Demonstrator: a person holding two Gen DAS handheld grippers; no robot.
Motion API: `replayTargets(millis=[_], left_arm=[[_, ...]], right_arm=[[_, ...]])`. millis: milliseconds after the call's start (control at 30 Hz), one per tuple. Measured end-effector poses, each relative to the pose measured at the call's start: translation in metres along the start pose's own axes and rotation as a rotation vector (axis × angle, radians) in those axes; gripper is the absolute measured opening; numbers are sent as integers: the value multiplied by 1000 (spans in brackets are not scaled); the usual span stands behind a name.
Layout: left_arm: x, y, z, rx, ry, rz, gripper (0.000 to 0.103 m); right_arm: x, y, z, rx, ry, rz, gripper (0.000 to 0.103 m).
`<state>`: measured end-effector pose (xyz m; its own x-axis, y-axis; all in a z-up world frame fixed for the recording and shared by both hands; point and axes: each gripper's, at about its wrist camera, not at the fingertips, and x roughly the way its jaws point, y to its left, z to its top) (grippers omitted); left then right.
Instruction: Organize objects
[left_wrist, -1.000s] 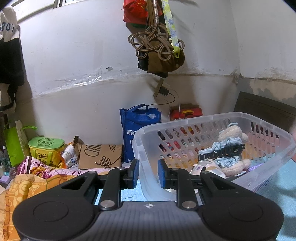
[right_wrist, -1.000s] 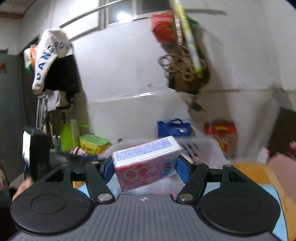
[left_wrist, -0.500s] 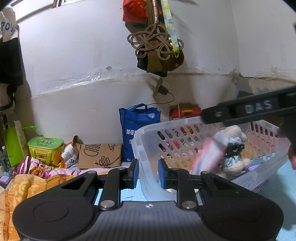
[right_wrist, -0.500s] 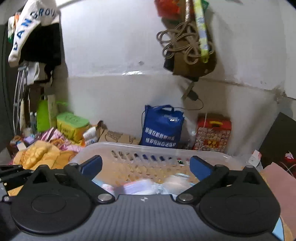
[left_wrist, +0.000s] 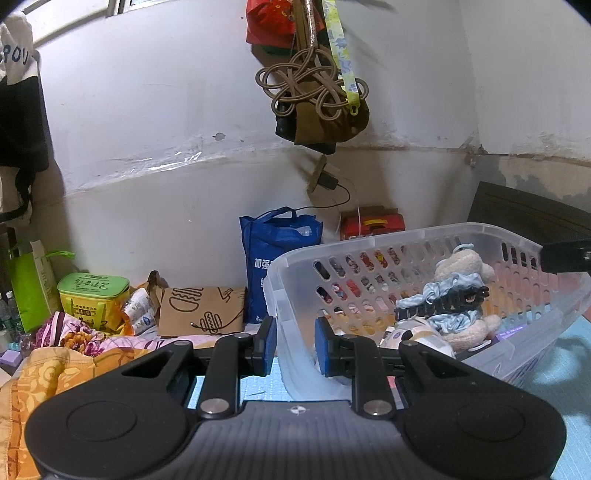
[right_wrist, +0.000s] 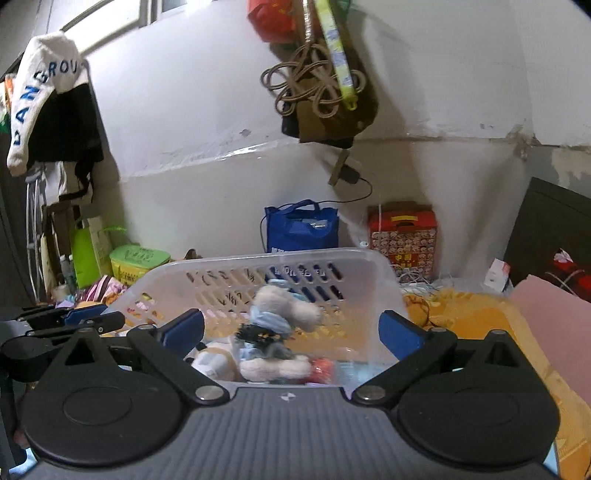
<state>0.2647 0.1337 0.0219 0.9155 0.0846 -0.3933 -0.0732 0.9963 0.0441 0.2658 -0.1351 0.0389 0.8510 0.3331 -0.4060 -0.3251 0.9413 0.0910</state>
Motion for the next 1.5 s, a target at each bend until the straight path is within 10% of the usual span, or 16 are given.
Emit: replayTargets(millis=[233, 300, 367, 433, 733, 867, 1133, 1500], left_arm=[[-4, 5, -3, -28, -46, -28, 33], [-12, 7, -4, -46, -96, -28, 49], [-24, 9, -5, -64, -146, -19, 89], [-39, 8, -7, -51, -220, -25, 100], [-112, 3, -25, -66, -418, 31, 103], [-124, -11, -33, -45, -300, 4, 103], [-111, -61, -58, -2, 52, -87, 103], [-120, -65, -56, -35, 200, -106, 103]], right_arm=[[-26, -26, -15, 110, -41, 37, 103], [-39, -32, -22, 141, -64, 56, 103], [-49, -35, -28, 146, -78, 56, 103], [-57, -36, -34, 133, -91, 39, 103], [-81, -33, -60, 127, -123, -97, 103], [-87, -22, -87, 102, -104, -218, 103], [-89, -40, -110, 92, 8, -74, 103], [-89, -18, -81, -22, 99, -33, 103]])
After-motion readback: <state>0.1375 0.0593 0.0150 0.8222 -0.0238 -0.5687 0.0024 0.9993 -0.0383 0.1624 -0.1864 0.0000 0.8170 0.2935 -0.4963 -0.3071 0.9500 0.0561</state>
